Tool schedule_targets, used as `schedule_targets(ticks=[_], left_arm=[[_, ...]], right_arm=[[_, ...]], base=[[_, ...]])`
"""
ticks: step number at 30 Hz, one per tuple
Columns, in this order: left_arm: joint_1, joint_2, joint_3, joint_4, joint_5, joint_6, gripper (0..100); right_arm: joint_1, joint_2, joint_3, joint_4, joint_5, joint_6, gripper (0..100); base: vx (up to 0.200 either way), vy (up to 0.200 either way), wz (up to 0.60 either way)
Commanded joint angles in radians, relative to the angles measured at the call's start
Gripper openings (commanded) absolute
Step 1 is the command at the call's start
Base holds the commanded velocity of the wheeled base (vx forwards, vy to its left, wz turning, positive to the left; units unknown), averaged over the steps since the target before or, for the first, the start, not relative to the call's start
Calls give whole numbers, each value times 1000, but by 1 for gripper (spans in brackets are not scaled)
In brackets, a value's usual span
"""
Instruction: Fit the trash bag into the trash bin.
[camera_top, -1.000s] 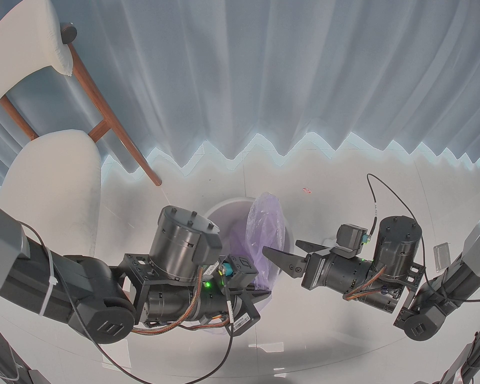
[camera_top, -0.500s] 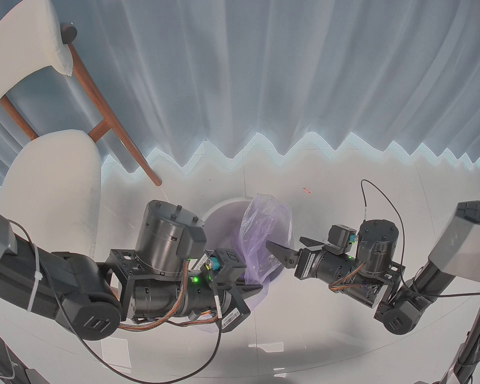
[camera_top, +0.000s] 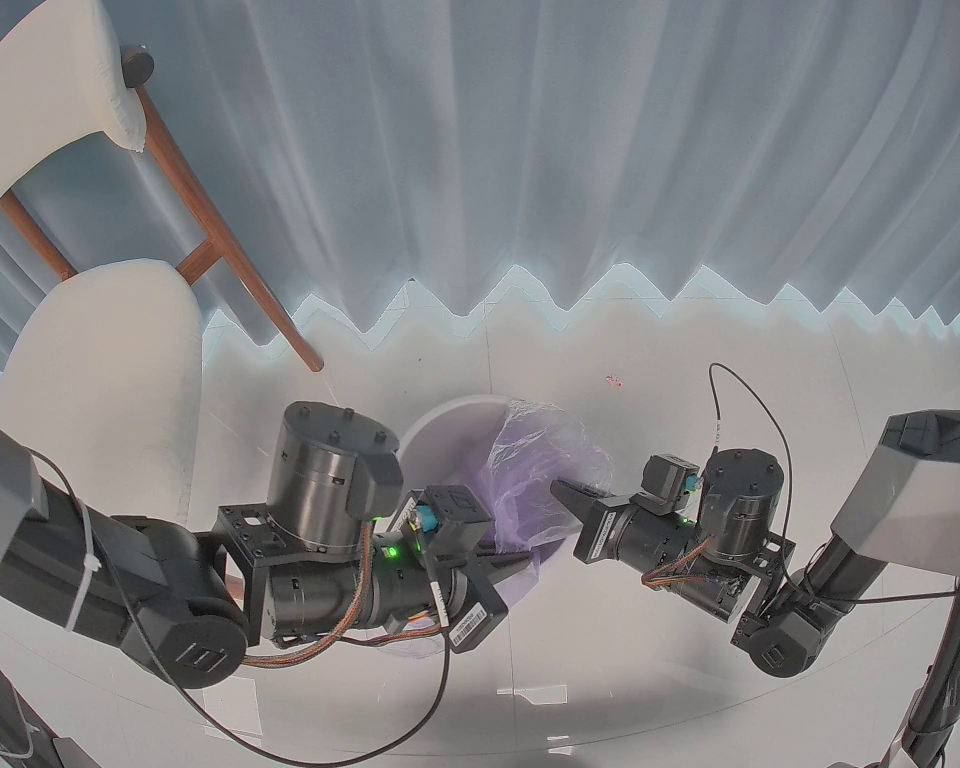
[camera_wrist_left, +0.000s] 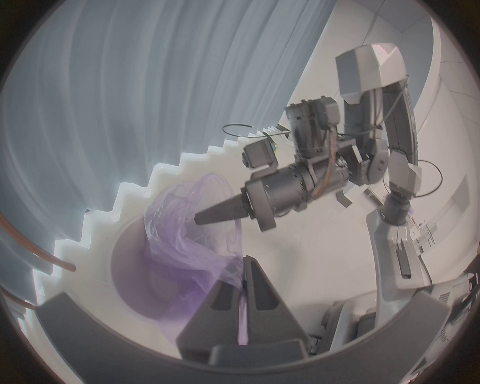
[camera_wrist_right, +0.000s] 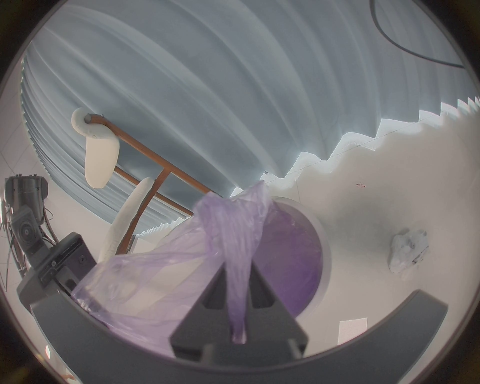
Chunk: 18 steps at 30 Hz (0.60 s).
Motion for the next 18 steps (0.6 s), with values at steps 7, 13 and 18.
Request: schedule_targets(ticks=[7, 13, 18], left_arm=[[0, 37, 12, -37, 75, -46, 0], [-2, 35, 32, -52, 78, -51, 0], [1, 38, 38, -140, 88, -80, 100]], right_arm=[[2, -40, -10, -12, 2, 5, 0], [-16, -40, -17, -42, 2, 4, 0], [-19, -40, -21, -56, 4, 4, 0]], base=[[0, 0, 0], [0, 0, 0], [0, 0, 0]])
